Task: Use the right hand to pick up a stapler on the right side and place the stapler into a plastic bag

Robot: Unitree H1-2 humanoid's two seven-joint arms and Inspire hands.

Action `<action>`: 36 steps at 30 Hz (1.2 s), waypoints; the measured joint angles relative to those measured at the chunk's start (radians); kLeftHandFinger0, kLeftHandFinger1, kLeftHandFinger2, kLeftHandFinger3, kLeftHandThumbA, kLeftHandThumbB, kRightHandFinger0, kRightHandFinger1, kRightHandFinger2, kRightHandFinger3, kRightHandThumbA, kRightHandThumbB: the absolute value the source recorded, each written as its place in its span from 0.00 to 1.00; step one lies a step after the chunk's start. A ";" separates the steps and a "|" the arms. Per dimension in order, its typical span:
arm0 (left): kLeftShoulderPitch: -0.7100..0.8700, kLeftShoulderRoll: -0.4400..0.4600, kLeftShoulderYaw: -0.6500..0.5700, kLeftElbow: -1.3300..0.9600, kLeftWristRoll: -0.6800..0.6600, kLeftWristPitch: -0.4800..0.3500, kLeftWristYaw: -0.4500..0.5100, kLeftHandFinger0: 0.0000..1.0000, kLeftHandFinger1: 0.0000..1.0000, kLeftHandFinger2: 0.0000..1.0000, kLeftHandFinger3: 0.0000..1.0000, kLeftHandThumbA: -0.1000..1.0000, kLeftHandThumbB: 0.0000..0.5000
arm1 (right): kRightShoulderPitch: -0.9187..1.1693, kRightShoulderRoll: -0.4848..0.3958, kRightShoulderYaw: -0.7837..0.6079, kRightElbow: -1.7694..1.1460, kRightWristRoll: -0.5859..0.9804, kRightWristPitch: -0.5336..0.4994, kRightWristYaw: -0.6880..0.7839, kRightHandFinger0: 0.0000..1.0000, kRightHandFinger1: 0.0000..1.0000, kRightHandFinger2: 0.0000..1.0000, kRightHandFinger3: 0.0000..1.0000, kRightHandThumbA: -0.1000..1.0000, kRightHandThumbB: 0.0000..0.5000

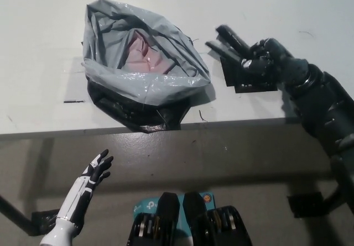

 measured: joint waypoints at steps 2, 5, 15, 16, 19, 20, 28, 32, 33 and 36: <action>0.000 0.000 0.000 0.000 0.000 0.000 0.000 1.00 1.00 1.00 1.00 1.00 0.64 | -0.006 0.001 -0.019 -0.005 0.013 -0.002 0.000 0.13 0.45 0.63 0.49 0.36 0.51; 0.000 0.000 0.000 0.000 0.000 0.000 0.000 1.00 1.00 1.00 1.00 1.00 0.63 | -0.040 0.010 -0.074 -0.022 0.043 -0.001 0.001 0.06 0.36 0.57 0.42 0.33 0.54; 0.002 0.000 0.000 0.000 -0.001 -0.003 -0.001 1.00 1.00 1.00 1.00 1.00 0.61 | -0.149 0.062 -0.144 -0.107 0.104 0.001 0.022 0.14 0.37 0.53 0.21 0.33 0.50; 0.002 0.000 0.000 0.000 -0.001 -0.003 -0.001 1.00 1.00 1.00 1.00 1.00 0.63 | -0.153 0.067 -0.141 -0.113 0.104 0.000 0.023 0.09 0.33 0.49 0.15 0.34 0.49; 0.002 0.000 0.000 0.000 -0.002 -0.003 -0.001 1.00 1.00 1.00 1.00 1.00 0.63 | -0.169 0.092 -0.114 -0.137 0.102 0.002 0.027 0.05 0.33 0.49 0.01 0.36 0.53; 0.003 0.000 0.000 0.000 -0.002 -0.003 -0.001 1.00 1.00 1.00 1.00 1.00 0.63 | -0.174 0.100 -0.102 -0.137 0.100 0.002 0.027 0.03 0.33 0.49 0.00 0.35 0.51; 0.006 0.000 0.000 0.000 -0.002 -0.003 -0.001 1.00 1.00 1.00 1.00 1.00 0.61 | -0.187 0.169 -0.019 -0.095 0.072 0.002 0.022 0.04 0.38 0.60 0.04 0.31 0.54; 0.007 0.000 0.000 0.000 -0.001 -0.003 -0.001 1.00 1.00 1.00 1.00 1.00 0.59 | -0.187 0.212 0.016 -0.058 0.057 0.002 0.013 0.04 0.39 0.63 0.06 0.27 0.50; 0.007 0.000 0.000 0.000 -0.001 -0.003 -0.001 1.00 1.00 1.00 1.00 1.00 0.59 | -0.187 0.222 0.026 -0.048 0.053 0.002 0.010 0.03 0.40 0.63 0.06 0.25 0.51; 0.007 0.000 0.000 0.000 -0.001 -0.003 -0.001 1.00 1.00 1.00 1.00 1.00 0.60 | -0.182 0.250 0.053 -0.025 0.038 -0.002 0.001 0.02 0.37 0.59 0.10 0.22 0.53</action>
